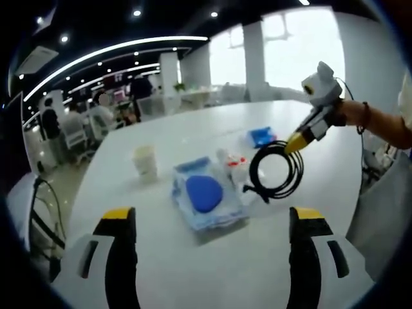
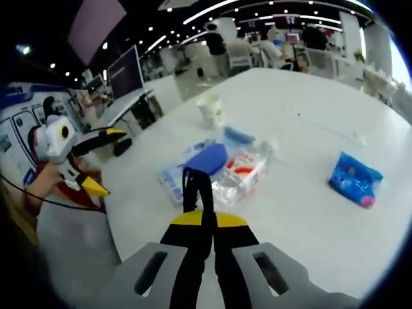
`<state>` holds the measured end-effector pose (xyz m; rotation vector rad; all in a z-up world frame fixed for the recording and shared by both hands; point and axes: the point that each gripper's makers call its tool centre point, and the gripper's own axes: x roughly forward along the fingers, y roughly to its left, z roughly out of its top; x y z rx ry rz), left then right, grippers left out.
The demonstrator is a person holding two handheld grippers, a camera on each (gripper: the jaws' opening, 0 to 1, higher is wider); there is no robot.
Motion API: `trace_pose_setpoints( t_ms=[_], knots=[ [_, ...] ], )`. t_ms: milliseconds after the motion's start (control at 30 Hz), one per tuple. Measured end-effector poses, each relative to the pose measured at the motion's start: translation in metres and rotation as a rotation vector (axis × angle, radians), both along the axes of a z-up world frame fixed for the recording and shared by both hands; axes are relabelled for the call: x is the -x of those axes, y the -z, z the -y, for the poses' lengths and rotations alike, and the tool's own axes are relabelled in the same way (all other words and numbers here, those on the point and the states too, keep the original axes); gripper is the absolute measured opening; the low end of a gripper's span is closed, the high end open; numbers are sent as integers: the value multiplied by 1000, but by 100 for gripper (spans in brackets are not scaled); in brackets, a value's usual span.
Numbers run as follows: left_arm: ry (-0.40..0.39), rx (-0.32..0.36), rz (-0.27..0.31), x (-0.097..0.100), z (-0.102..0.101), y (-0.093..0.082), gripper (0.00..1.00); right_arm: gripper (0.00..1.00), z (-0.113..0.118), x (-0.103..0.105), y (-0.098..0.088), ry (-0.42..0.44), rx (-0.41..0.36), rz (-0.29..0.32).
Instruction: Arrange the tabletop items into an orderly group along one side of the table until the central work area is clear of visible clutter.
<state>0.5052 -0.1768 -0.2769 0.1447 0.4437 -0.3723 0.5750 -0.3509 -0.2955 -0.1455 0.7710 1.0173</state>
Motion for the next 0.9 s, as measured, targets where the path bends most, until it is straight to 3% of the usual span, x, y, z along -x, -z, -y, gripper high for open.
trace_pose_setpoints(
  t_ms=[667, 900],
  knots=[
    [7, -10, 0, 0, 3, 0, 96, 3, 33, -8, -44, 47, -2, 69],
    [9, -11, 1, 1, 3, 0, 96, 3, 44, -16, -52, 69, 9, 83]
  ],
)
